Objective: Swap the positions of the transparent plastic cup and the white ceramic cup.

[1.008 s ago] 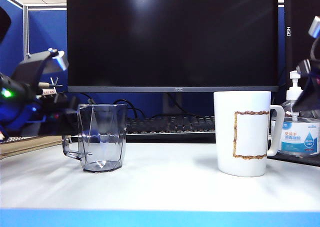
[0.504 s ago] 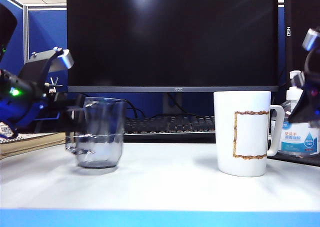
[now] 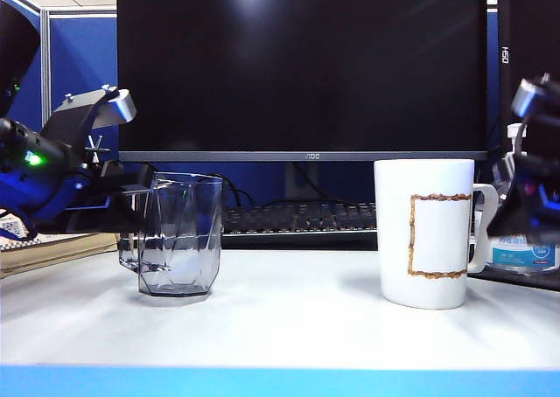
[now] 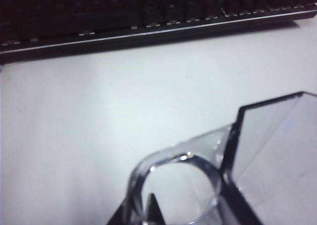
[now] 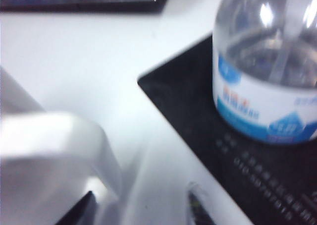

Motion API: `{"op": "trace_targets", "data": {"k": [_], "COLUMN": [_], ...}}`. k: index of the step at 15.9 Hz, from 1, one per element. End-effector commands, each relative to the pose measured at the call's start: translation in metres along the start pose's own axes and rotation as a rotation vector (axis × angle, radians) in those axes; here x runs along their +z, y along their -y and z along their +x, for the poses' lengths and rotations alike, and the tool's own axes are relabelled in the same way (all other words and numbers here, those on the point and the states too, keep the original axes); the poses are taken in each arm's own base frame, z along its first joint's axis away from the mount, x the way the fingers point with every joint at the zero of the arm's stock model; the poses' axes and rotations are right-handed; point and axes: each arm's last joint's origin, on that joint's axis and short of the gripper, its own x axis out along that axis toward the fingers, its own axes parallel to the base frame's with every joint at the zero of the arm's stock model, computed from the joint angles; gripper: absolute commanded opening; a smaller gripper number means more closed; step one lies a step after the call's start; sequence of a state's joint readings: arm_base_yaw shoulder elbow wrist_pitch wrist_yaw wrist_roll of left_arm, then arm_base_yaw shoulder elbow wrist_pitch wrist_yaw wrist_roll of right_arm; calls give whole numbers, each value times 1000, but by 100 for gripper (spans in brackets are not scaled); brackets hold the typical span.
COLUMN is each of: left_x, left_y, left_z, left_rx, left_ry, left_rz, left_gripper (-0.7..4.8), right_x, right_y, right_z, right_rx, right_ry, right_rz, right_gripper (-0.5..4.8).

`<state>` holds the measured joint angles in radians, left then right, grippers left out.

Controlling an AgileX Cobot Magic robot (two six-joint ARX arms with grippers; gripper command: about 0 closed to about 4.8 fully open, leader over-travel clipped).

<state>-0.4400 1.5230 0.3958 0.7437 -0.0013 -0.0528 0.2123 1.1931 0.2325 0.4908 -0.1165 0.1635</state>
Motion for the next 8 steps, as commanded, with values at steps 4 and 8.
{"op": "trace_targets", "data": {"k": [4,8], "left_x": [1,1], "left_y": [0,0], "left_z": [0,0], "left_rx": [-5,-5], "left_ry": [-4,-7], "left_rz": [1,1], "left_gripper": [-6,-6], "right_x": [6,9], "right_y": [-1,0], "right_z": [10,20], "right_rx": [32,33], "right_ry": [87,91], "right_rz": [-11,-11], "right_gripper": [271,270]}}
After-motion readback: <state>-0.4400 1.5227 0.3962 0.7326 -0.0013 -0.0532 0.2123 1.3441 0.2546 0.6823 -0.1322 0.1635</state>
